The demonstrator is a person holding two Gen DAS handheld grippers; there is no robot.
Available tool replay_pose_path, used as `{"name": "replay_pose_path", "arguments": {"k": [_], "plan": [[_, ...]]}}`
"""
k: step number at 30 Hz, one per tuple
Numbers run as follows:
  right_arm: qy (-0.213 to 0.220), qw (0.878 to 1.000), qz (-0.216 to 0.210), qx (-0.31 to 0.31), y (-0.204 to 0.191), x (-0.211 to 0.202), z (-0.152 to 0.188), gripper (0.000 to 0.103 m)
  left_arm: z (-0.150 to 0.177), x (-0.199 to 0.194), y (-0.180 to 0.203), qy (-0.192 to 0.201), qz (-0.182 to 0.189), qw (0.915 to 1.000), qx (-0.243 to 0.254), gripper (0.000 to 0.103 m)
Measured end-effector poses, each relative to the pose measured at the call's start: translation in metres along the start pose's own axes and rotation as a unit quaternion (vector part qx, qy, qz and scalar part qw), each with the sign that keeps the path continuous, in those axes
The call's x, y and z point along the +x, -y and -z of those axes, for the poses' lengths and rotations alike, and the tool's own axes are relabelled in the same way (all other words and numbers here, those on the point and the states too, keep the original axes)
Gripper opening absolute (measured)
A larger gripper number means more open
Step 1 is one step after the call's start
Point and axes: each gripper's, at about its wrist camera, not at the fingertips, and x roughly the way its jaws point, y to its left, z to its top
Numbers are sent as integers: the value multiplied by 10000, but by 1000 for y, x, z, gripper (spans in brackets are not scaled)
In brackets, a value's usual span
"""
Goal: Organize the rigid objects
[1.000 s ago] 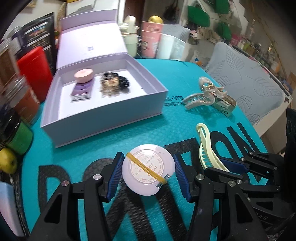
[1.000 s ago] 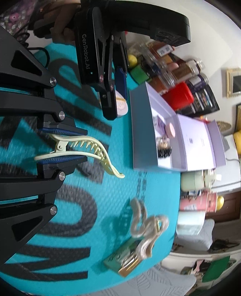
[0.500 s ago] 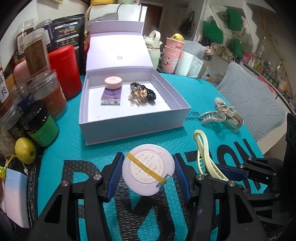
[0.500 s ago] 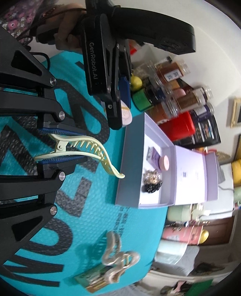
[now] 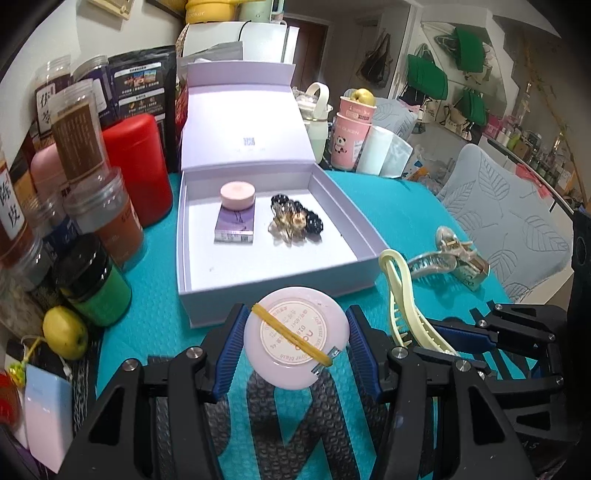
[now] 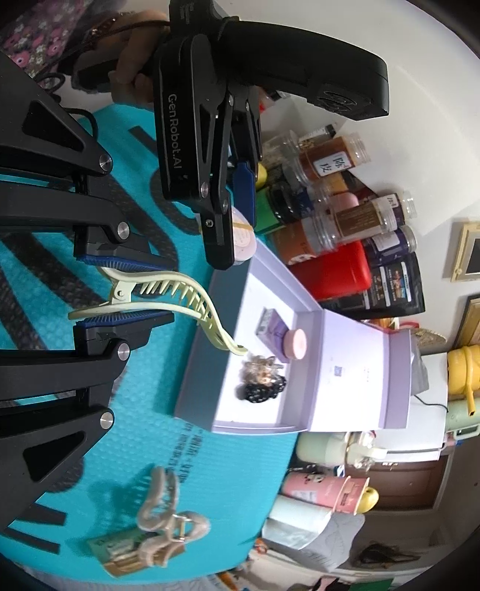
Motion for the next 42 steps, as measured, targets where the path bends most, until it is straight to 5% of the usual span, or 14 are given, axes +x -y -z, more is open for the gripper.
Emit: {"name": "replay_pose_path", "arguments": {"k": [42], "plan": [[523,9978,122,-379,69,47,-130,20,-142,59,-31,615,-226,9976,232,54]]}}
